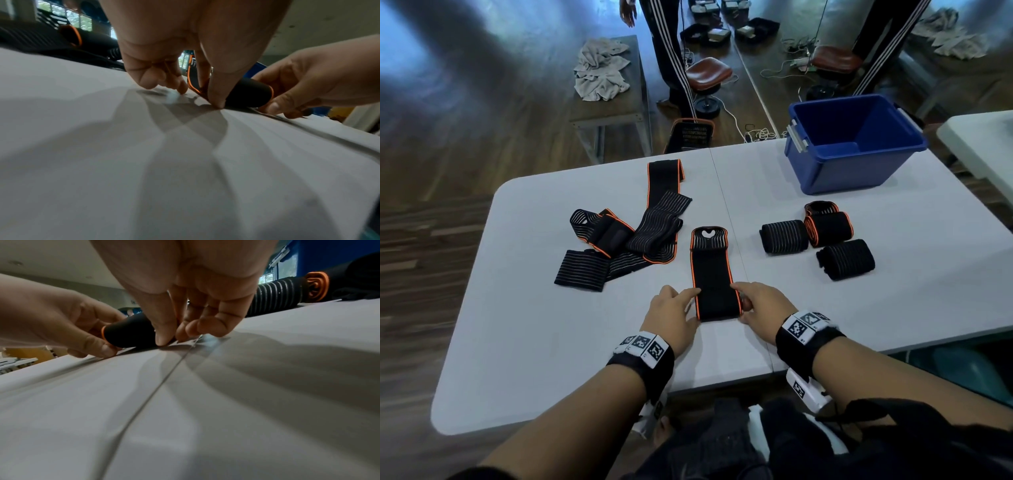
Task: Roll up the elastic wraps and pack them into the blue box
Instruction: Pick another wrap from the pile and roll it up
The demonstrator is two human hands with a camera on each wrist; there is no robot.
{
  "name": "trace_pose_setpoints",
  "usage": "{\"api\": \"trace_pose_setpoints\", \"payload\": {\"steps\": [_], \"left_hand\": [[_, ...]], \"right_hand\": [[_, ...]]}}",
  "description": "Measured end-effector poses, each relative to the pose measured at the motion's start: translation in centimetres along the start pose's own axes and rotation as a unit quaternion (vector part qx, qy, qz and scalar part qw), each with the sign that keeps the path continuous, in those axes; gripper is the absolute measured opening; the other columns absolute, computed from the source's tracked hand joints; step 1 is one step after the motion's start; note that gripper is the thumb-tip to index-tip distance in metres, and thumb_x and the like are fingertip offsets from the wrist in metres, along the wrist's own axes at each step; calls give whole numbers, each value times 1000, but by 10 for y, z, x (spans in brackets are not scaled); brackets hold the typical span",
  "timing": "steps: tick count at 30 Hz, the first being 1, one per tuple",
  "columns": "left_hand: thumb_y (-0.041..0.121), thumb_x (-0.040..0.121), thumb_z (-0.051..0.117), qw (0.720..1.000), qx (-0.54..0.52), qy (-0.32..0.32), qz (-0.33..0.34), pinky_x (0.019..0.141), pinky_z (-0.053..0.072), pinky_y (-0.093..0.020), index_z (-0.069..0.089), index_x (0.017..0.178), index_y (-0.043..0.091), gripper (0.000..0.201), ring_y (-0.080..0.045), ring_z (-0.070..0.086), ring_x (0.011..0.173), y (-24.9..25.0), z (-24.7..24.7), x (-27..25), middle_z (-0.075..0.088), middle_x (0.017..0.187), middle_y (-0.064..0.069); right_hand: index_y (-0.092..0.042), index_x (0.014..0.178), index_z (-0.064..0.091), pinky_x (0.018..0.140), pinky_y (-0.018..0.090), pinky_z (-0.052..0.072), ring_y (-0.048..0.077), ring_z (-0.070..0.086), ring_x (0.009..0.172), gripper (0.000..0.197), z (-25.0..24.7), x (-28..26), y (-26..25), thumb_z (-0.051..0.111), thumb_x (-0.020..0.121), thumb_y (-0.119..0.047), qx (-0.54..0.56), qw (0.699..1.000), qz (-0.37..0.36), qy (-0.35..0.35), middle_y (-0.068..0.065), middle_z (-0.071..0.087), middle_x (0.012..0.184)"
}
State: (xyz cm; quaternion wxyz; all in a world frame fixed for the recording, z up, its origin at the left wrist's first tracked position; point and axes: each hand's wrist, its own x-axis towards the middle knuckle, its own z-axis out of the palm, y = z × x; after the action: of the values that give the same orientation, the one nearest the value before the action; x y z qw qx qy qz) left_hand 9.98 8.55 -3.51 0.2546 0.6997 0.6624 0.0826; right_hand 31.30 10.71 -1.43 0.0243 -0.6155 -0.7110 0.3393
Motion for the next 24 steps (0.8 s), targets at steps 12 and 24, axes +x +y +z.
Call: {"api": "trace_pose_setpoints", "payload": {"steps": [12, 24], "left_hand": [[49, 96, 52, 982, -158, -14, -101, 72, 44, -30, 66, 97, 25, 28, -21, 62, 85, 6, -3, 26, 67, 83, 2], [41, 100, 49, 986, -114, -6, -124, 69, 41, -33, 56, 69, 17, 41, -24, 58, 77, 11, -18, 37, 60, 69, -2]], "right_hand": [[-19, 80, 64, 69, 32, 48, 20, 60, 70, 25, -5, 22, 1, 53, 99, -32, 148, 986, 64, 38, 5, 68, 74], [-9, 76, 64, 67, 32, 44, 23, 59, 72, 46, -6, 32, -7, 47, 99, -45, 114, 989, 88, 33, 7, 64, 72]]}}
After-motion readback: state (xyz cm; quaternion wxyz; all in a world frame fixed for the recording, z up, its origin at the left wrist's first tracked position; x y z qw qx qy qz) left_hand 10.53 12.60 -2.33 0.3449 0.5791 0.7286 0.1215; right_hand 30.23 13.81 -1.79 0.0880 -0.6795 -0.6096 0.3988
